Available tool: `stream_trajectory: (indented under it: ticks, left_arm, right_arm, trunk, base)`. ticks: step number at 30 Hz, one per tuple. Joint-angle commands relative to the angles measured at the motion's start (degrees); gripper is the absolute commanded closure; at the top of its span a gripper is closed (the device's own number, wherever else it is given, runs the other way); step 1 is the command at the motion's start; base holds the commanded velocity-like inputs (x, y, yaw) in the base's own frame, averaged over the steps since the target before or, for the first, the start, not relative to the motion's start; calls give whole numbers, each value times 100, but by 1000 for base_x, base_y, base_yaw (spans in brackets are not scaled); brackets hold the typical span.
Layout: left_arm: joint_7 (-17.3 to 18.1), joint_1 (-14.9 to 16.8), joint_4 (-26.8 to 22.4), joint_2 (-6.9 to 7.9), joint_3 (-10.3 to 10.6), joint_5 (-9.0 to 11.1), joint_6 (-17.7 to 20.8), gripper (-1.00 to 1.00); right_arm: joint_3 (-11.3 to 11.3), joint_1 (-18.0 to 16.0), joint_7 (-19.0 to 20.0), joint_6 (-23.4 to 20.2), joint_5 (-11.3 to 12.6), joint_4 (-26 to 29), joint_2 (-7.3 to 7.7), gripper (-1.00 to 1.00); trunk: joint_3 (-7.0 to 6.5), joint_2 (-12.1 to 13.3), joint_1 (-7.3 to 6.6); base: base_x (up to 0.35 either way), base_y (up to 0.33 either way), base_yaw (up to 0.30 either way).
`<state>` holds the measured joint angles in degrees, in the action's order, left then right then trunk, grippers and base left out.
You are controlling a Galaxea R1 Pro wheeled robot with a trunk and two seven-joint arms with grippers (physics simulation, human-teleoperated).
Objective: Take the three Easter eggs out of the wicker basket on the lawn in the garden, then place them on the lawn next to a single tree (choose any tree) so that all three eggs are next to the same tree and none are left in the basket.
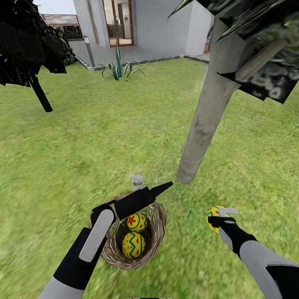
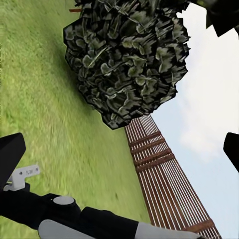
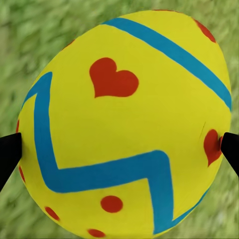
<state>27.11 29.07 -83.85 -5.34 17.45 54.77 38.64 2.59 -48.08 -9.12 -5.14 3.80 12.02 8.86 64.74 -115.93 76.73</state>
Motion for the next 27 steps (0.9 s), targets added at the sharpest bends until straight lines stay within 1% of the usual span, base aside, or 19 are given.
stream_trajectory:
  ticks: [1, 27]
  left_arm:
    - [-4, 3, -1, -2, -5, 40, 43, -100]
    - [-4, 3, 0, -2, -5, 42, 47, -100]
  right_arm:
    - [31, 0, -28, -37, 48, 12, 2, 100]
    - [22, 0, -28, -83, 86, 11, 5, 100]
  trunk:
    - [22, -43, 22]
    - [489, -1086, 593]
  base:
    - [0, 0, 0]
    - [0, 0, 0]
